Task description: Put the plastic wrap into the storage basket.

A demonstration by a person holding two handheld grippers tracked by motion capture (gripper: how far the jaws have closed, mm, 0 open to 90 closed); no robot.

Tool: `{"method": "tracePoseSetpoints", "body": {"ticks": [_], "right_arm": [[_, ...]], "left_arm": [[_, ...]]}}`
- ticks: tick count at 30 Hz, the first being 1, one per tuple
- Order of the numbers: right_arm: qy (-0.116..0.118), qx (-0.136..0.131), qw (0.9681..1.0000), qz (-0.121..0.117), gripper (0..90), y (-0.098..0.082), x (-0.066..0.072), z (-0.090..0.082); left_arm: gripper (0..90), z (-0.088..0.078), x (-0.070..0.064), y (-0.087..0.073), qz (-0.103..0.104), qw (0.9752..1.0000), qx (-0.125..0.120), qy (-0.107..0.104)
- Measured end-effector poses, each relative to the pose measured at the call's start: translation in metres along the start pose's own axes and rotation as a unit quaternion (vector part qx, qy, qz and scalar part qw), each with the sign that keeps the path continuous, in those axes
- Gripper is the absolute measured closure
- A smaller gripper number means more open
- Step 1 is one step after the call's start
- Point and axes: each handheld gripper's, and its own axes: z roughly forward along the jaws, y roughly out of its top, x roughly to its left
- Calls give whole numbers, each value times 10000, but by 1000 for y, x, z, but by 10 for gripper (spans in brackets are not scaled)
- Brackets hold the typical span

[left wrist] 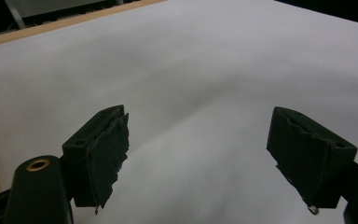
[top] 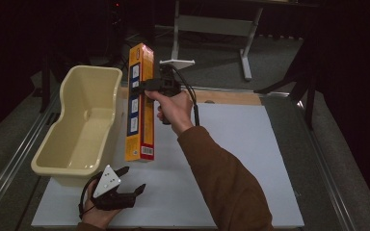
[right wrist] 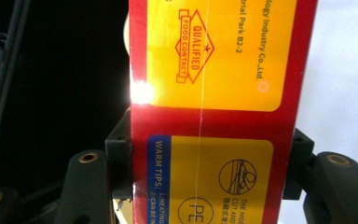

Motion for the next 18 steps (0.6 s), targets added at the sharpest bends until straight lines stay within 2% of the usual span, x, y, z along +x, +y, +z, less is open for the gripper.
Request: {"method": "tracePoseSetpoints", "body": {"ticks": [7,14,18], "right_arm": [[79,-19,10000,-24,395,5,20,19],[140,-165,9997,149,394,11,27,35],[206,-182,9994,220,394,9,33,48]], "left_arm": [[202,1,0,0,-21,10000,-32,-2],[202,-5,1,-2,-64,9999,-90,84],[202,-4,0,-3,-11,10000,-58,79]]}}
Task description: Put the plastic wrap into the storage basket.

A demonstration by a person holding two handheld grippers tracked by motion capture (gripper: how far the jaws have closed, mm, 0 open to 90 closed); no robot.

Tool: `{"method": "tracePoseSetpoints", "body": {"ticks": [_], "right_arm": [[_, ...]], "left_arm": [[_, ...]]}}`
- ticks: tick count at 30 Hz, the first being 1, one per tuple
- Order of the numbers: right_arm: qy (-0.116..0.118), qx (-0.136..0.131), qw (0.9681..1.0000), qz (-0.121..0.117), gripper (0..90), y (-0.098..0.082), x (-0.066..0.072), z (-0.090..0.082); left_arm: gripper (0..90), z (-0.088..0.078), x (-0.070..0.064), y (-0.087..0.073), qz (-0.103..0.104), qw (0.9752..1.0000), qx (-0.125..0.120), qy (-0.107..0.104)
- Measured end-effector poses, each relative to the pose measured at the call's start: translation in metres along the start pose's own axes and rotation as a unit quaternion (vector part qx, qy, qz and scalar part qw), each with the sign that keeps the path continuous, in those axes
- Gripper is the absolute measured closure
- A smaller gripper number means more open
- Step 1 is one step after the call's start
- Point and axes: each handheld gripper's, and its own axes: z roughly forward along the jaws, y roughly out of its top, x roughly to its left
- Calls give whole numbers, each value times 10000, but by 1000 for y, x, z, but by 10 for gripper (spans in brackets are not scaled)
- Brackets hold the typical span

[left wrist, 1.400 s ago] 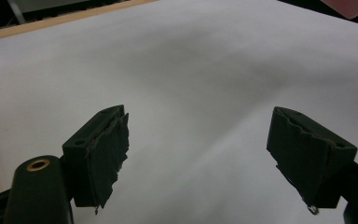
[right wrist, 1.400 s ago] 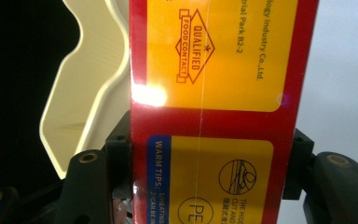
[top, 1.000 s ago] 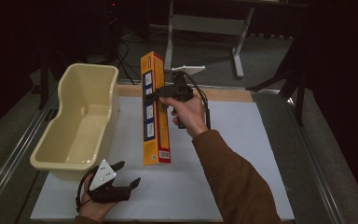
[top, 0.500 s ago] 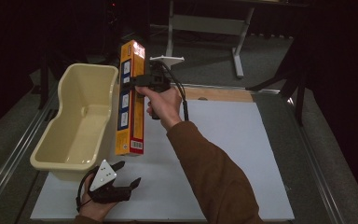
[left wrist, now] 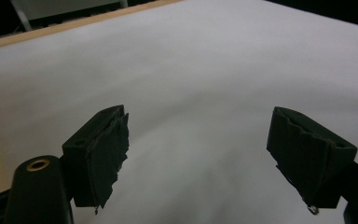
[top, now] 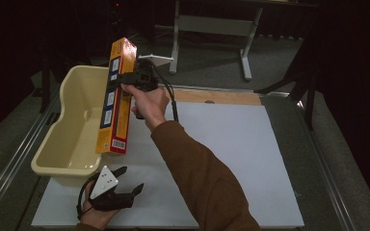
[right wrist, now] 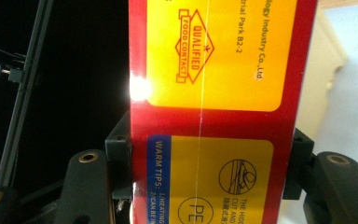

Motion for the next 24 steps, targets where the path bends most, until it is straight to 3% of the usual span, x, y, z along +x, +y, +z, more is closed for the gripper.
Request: {"method": "tracePoseSetpoints", "body": {"ticks": [5,24], "right_arm": [[7,5,10000,-40,395,-1,7,17],[261,105,9986,439,395,-9,5,62]], "left_arm": [[202,-1,-1,0,41,10000,-26,7],[202,-5,1,-1,-20,10000,-96,-9]]}}
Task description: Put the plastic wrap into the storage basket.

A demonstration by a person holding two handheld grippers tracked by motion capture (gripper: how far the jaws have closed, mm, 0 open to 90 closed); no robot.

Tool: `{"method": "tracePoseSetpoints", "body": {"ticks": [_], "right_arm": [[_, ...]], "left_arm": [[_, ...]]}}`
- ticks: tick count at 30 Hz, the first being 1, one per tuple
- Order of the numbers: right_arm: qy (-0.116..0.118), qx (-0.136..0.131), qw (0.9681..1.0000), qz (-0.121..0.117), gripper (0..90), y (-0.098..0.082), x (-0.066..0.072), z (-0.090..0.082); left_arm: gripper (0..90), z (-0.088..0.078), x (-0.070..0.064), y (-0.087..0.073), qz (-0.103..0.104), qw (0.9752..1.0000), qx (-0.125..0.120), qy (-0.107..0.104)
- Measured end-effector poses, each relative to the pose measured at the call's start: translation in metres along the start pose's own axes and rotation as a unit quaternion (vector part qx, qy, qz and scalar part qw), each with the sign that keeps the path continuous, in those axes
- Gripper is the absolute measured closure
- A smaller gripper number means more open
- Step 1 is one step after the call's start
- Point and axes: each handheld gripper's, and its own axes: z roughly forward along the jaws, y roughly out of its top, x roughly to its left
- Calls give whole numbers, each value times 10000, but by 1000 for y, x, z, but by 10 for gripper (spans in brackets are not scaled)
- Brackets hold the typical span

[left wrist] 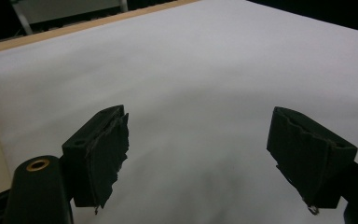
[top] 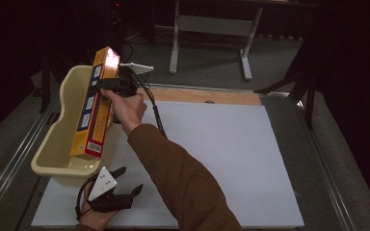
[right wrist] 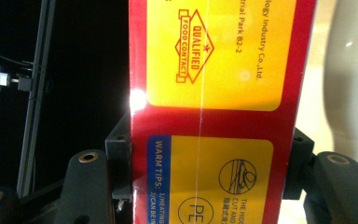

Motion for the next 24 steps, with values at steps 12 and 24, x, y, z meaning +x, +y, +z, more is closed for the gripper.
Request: {"method": "tracePoseSetpoints", "body": {"ticks": [12,24], "right_arm": [[-61,46,10000,-13,394,-11,-3,23],[-243,127,9996,62,393,-23,-15,39]], "left_arm": [[201,-2,2,0,-9,10000,-31,3],[201,-2,2,0,-67,10000,-67,-15]]}}
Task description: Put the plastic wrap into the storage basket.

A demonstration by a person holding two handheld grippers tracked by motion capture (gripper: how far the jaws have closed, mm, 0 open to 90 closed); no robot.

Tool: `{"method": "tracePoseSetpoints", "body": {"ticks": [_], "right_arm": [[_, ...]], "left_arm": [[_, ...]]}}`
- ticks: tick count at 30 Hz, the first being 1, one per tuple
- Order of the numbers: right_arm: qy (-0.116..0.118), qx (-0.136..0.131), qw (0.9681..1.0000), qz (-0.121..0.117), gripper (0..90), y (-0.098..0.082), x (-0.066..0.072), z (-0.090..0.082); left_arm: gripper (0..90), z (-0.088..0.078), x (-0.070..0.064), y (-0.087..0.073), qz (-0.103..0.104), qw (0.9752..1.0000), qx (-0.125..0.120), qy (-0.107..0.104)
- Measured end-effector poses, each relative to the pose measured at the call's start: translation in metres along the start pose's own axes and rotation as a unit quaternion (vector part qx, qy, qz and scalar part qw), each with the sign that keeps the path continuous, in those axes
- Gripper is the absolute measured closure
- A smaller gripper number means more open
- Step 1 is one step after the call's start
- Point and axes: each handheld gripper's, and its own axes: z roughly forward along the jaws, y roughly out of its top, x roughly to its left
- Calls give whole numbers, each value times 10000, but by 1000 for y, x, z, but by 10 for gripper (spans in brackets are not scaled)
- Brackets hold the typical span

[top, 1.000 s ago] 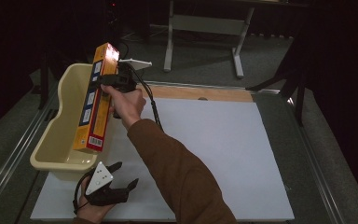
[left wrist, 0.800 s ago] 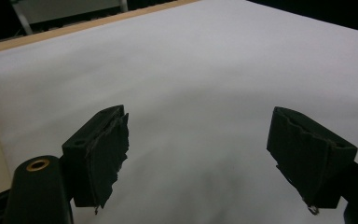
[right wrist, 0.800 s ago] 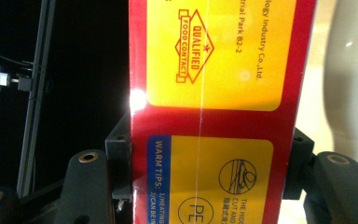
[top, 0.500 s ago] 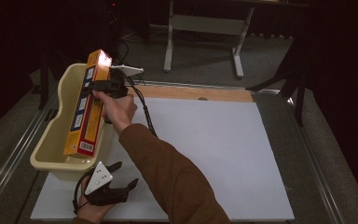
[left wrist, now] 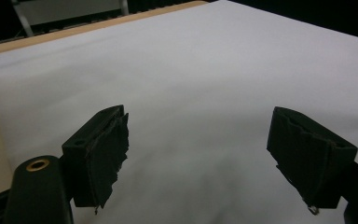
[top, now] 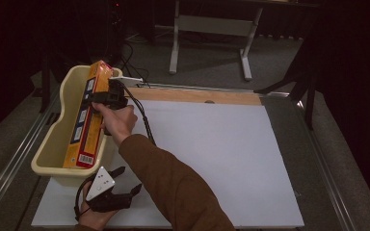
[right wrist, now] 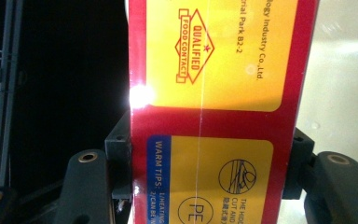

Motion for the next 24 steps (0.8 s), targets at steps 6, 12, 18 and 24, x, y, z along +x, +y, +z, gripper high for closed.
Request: {"method": "tracePoseSetpoints", "body": {"ticks": [6,12,18,24], "right_arm": [[-144,55,9997,201,391,1,-9,4],[-350,99,9989,282,388,1,-12,8],[-426,213,9983,321,383,2,-14,9],[-541,180,9980,259,378,1,-13,11]], "left_arm": [[201,0,1,0,-35,10000,-13,-11],[201,-1,2,0,-91,9999,-42,-15],[201,-2,3,0,-90,10000,-39,5],[201,-2,4,0,-143,9999,-61,16]]}}
